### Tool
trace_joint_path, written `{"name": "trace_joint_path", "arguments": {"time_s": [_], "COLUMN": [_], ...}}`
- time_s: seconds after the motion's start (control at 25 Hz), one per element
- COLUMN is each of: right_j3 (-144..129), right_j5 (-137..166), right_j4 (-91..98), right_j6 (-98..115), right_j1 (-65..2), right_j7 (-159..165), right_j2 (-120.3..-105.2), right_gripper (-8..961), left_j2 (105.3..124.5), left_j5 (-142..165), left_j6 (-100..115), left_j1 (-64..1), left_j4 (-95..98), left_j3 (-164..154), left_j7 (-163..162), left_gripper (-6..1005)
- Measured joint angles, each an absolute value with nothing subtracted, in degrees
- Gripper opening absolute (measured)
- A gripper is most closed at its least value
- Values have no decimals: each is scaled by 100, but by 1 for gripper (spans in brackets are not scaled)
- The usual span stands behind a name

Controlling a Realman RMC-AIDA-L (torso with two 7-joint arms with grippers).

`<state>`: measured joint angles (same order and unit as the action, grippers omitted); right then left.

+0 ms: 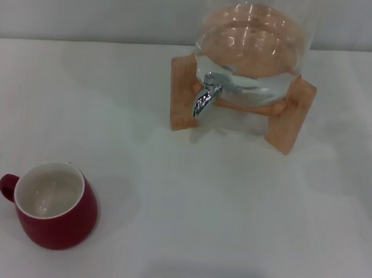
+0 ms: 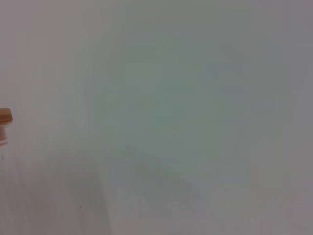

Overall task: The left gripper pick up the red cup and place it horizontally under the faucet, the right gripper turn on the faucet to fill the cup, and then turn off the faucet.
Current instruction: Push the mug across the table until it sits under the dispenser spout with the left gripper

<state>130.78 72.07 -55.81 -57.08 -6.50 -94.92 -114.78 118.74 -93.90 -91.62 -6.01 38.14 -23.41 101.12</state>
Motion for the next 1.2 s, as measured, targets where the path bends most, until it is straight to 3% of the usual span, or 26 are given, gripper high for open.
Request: {"name": "trace_joint_path", "arguments": {"time_s": [1.2], "right_j3": [13078], "right_j5": [7198], "right_j4": [-5617], "right_j6": [-5705], "right_j1": [-735], "right_j7": [-9451], "right_j2": [-11479], "right_gripper": [631], "left_j2": [11956], "left_j5": [-8870], "left_j6": [-8931], "left_j1": [-504], "left_j4": [1930], "left_j3": [-2361], "left_j7": [13687], "left_gripper": [771]}}
